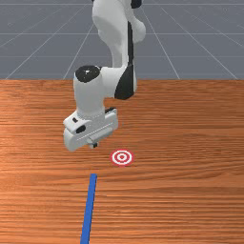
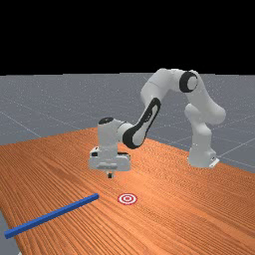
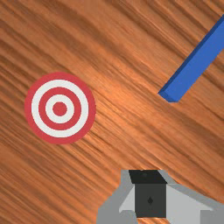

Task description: Pull the pivot to the target area

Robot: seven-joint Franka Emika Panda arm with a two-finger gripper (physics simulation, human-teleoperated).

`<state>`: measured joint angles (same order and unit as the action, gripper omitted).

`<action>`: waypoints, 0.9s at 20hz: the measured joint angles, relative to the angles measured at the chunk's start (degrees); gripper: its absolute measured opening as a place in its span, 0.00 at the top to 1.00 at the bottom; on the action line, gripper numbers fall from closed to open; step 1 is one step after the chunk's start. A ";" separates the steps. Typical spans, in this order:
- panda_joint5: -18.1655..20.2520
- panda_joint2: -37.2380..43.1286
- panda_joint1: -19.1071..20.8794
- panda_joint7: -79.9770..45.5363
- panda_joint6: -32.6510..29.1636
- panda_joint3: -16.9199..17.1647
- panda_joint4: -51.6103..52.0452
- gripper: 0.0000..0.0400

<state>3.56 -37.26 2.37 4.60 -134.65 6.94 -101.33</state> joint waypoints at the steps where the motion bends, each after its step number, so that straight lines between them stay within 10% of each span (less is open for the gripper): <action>1: -0.06 -1.45 0.13 0.29 1.16 -0.16 2.64 1.00; 14: 0.81 -30.82 1.67 -7.77 25.92 0.12 56.77 1.00; 18: 3.57 -26.48 2.47 -4.68 5.72 -2.33 42.47 1.00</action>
<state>7.14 -63.73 4.84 -0.08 -128.93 4.62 -58.86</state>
